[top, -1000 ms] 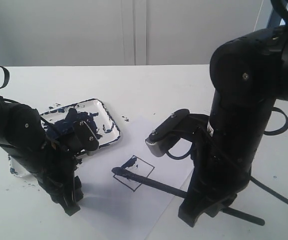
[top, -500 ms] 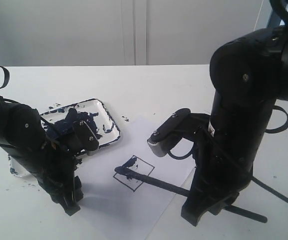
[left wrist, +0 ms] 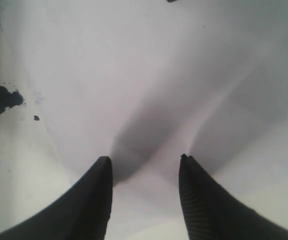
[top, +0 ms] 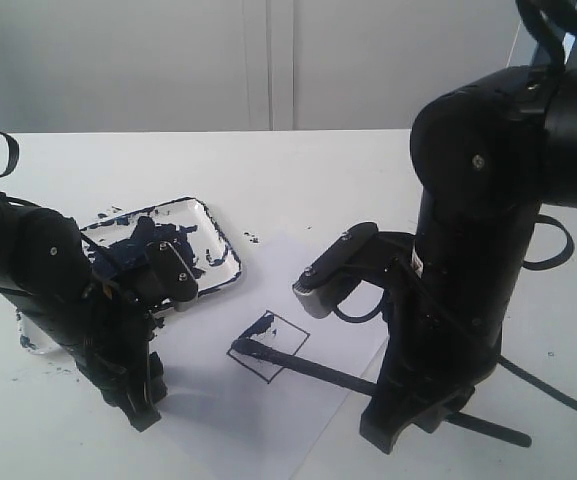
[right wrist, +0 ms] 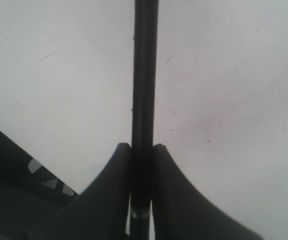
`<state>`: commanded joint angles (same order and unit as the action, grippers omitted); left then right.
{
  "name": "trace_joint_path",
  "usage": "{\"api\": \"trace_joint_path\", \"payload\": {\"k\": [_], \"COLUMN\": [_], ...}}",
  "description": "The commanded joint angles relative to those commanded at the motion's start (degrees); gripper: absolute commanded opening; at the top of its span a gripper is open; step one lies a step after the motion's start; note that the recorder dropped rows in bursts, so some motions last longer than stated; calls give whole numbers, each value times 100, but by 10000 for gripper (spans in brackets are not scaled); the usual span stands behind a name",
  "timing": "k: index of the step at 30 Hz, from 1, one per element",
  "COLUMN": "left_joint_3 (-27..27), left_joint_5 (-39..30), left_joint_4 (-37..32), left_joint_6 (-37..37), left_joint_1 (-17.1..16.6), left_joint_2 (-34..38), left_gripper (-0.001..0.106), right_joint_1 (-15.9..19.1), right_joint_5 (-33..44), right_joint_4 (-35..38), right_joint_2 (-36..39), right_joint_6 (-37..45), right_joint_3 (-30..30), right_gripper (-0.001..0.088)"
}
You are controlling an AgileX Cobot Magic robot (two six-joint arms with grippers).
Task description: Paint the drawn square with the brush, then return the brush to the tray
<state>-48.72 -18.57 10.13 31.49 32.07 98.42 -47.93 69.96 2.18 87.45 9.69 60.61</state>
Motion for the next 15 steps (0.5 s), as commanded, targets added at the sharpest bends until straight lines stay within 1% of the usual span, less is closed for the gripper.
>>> {"api": "trace_joint_path", "payload": {"k": [5,11,15], "left_joint_3": [0,0,0], "left_joint_5": [-10,44,44], "left_joint_4": [0,-11,-11], "left_joint_6": [0,0,0], "left_joint_1": [0,0,0], "left_joint_2": [0,0,0], "left_gripper": [479,479,479], "right_joint_1": [0,0,0], "right_joint_5": [0,0,0], "right_joint_4": [60,60,-48], "right_joint_2": [0,0,0], "right_joint_6": [2,2,-73], "right_joint_3": [-25,-334,-335], "right_gripper": [0,0,0]}}
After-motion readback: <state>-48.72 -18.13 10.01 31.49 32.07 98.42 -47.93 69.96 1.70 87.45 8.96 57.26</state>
